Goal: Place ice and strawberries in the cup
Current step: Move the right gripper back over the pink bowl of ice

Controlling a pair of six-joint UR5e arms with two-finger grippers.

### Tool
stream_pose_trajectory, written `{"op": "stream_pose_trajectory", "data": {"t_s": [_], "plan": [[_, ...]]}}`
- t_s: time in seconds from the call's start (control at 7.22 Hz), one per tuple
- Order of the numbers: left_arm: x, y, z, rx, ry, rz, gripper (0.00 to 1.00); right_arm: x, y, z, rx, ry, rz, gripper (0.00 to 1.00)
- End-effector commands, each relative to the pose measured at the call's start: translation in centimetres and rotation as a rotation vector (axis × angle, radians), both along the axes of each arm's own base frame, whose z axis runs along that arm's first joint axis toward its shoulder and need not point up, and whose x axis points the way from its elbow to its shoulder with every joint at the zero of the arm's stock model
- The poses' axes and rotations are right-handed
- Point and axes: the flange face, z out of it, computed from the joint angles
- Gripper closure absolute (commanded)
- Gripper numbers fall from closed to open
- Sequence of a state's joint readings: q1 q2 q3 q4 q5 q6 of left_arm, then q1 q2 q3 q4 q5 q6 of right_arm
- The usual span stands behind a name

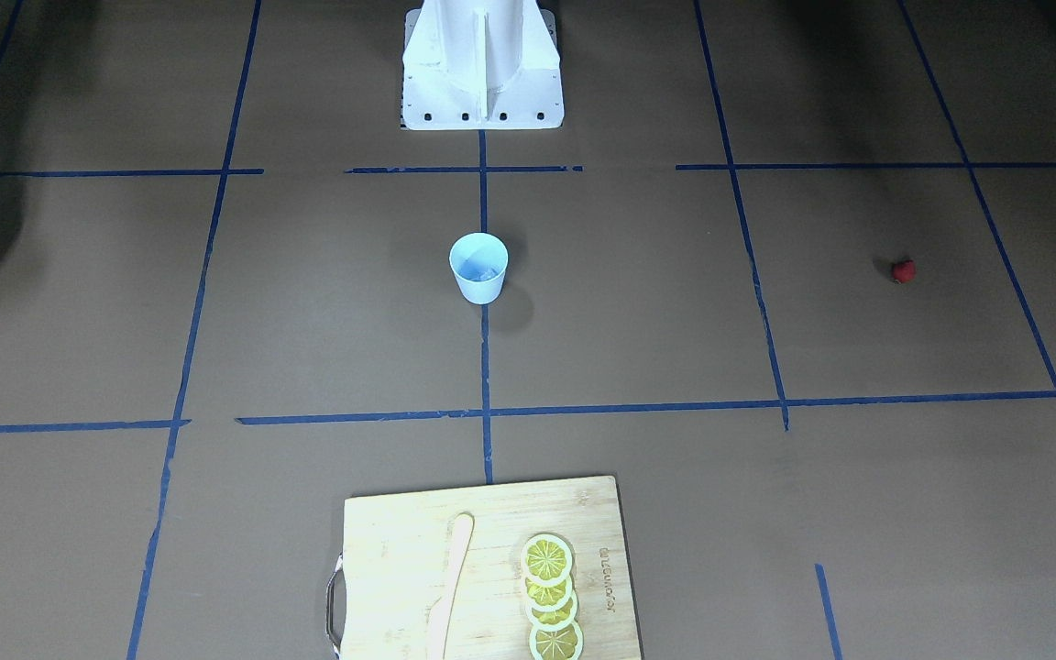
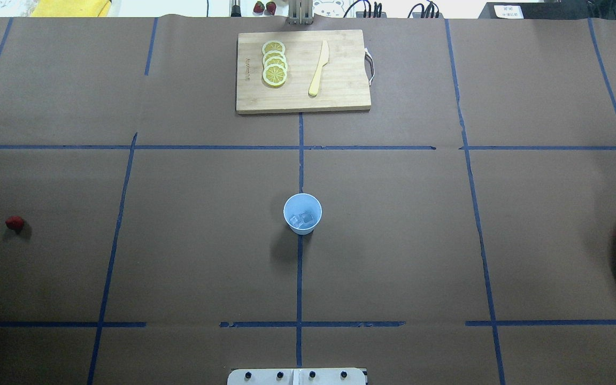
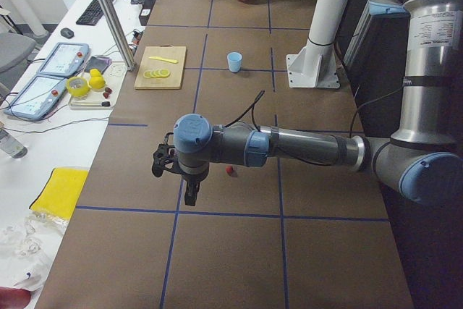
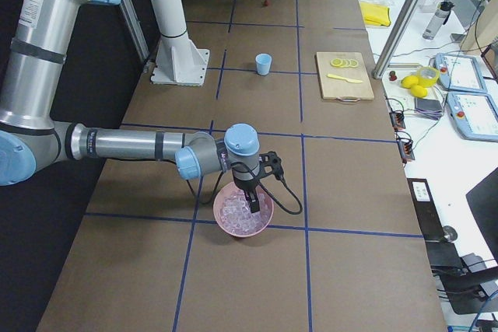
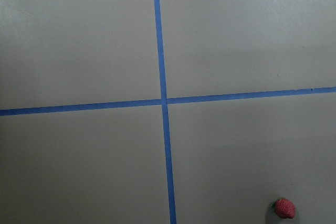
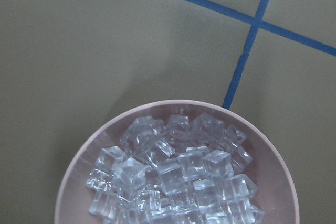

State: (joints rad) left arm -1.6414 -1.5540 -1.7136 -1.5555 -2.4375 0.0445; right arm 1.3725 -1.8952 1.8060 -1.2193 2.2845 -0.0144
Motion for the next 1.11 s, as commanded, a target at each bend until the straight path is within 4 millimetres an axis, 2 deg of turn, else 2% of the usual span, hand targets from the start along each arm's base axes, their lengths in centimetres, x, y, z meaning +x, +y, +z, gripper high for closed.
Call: {"op": "stream_pose_trajectory", "data": {"t_s": [0.0, 0.14, 0.28, 0.69, 0.97], "plan": [[0.0, 0.0, -0.3, 0.006, 0.0, 0.0, 0.0, 0.1, 0.5, 2.3, -0.026, 0.0, -0.002, 0.02], [0.0, 0.0, -0.3, 0.006, 0.0, 0.0, 0.0, 0.1, 0.6, 2.8, -0.034, 0.002, -0.004, 0.14], [0.0, 0.0, -0.3, 0.006, 0.0, 0.0, 0.0, 0.1, 0.6, 3.2, -0.031, 0.005, -0.014, 0.21], [0.0, 0.0, -0.5, 0.01, -0.001, 0.0, 0.0, -0.4, 0.3, 3.3, -0.024, 0.014, -0.027, 0.24], [0.0, 0.0, -0.6, 0.012, -0.001, 0.0, 0.0, -1.9, 0.0, 3.8, -0.018, 0.058, -0.063, 0.24]]}}
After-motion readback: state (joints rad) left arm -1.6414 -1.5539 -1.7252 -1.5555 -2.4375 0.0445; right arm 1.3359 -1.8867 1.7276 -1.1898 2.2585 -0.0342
